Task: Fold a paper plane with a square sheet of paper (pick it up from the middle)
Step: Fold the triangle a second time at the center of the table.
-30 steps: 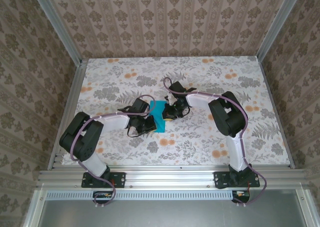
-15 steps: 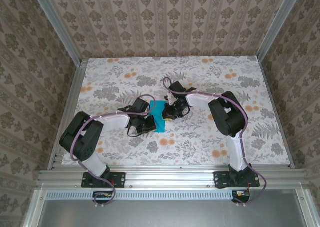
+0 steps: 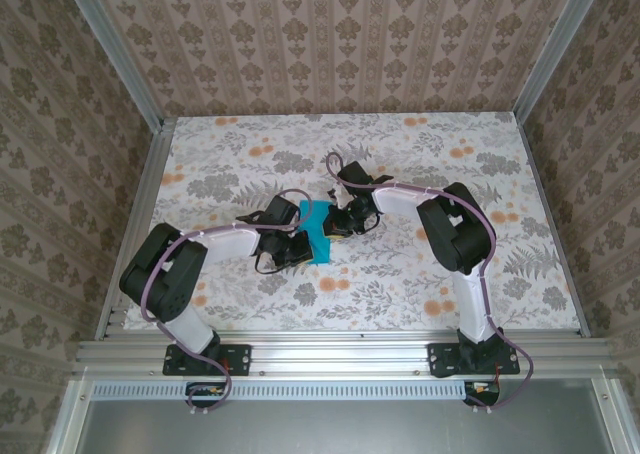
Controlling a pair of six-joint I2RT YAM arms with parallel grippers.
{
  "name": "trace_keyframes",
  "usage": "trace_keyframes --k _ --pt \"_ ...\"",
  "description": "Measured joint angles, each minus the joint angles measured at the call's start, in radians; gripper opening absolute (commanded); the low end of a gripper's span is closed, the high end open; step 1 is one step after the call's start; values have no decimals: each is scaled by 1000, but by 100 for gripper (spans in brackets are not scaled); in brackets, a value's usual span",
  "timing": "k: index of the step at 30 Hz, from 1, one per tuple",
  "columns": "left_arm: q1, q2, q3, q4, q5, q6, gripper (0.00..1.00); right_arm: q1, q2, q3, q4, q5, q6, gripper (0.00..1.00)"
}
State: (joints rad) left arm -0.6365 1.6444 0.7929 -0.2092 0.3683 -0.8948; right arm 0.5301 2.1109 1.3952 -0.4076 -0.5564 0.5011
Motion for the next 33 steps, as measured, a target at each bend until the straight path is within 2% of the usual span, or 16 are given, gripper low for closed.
trace_keyframes --k 13,25,33 --pt "-5 6 32 -39 -10 6 6 0 0 -2 0 4 -1 10" --pt "-5 -4 68 -29 -9 6 5 -4 0 -29 26 -27 -1 10" --pt "-5 -37 46 78 37 -11 6 -4 0 -29 24 -26 -1 10"
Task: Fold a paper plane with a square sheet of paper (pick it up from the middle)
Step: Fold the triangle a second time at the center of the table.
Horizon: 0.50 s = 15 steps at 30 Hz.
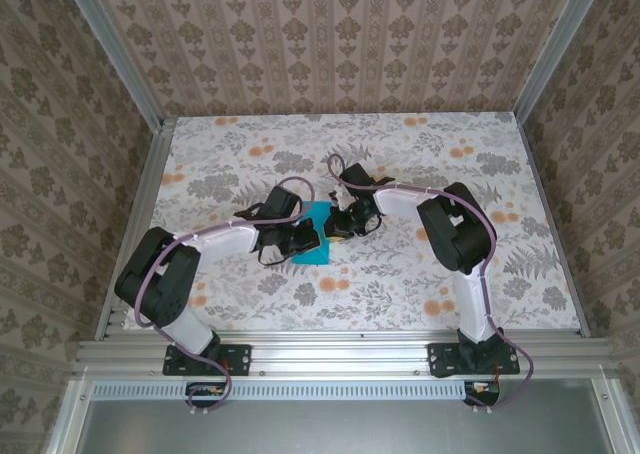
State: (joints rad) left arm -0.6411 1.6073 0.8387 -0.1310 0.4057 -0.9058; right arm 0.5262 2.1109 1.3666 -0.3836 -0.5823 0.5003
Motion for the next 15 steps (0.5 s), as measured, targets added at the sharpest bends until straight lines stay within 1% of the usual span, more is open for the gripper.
trace_keyframes --k 7,15 --pt "0 37 -10 63 21 -29 5 0 0 1 -2 3 0 10" --pt "-5 90 -10 69 21 -37 5 0 0 2 -3 5 0 10"
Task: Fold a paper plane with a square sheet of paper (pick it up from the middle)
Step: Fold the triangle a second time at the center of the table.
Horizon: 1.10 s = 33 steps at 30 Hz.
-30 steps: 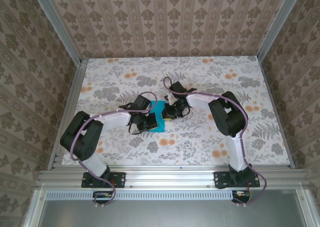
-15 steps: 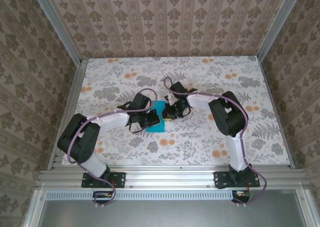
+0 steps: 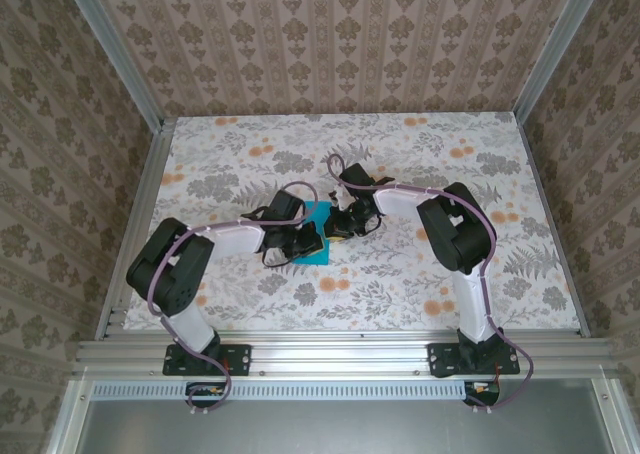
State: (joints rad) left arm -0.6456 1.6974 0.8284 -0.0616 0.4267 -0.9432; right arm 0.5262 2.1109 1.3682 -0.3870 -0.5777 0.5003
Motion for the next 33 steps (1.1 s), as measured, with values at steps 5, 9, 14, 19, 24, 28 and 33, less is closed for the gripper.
trace_keyframes --k 5,9,14,19,24,28,33 --pt "-2 10 0 3 0 0 5 0 0 3 -6 4 0 10" --pt "-2 11 0 4 0 0 5 0 0 5 -9 6 0 10" --pt "-2 25 0 7 -1 0 5 0 2 7 -12 6 0 10" --pt "-2 29 -1 8 -1 0 5 0 3 11 -16 6 1 10" --pt "-3 32 -2 10 -5 -8 4 0 6 21 -31 7 3 13" --pt "-5 33 -2 10 -8 -23 3 0 6 29 -42 7 13 21" --pt "-8 33 -2 10 -19 -40 3 -2 -29 11 -30 27 49 32"
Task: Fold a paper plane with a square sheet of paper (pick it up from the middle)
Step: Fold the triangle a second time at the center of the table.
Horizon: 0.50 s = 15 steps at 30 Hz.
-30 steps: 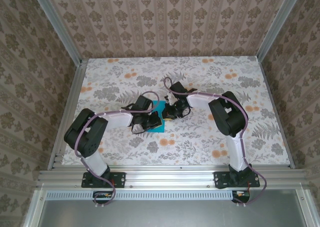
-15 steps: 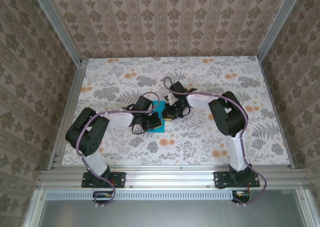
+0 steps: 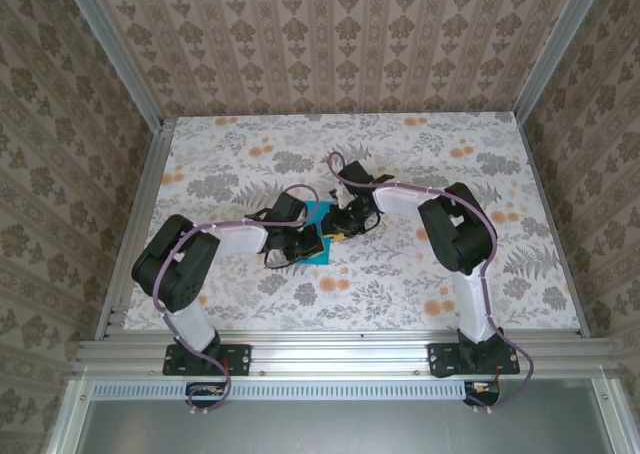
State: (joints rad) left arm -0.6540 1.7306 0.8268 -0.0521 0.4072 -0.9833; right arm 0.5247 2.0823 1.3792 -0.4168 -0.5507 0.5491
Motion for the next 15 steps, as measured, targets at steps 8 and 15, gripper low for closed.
trace_keyframes --k 8,15 --pt "-1 0 0 -2 -5 -46 2 -4 -202 -163 38 82 52 22" --pt "-1 2 0 -2 -8 -86 2 62 -219 -229 82 78 92 12"
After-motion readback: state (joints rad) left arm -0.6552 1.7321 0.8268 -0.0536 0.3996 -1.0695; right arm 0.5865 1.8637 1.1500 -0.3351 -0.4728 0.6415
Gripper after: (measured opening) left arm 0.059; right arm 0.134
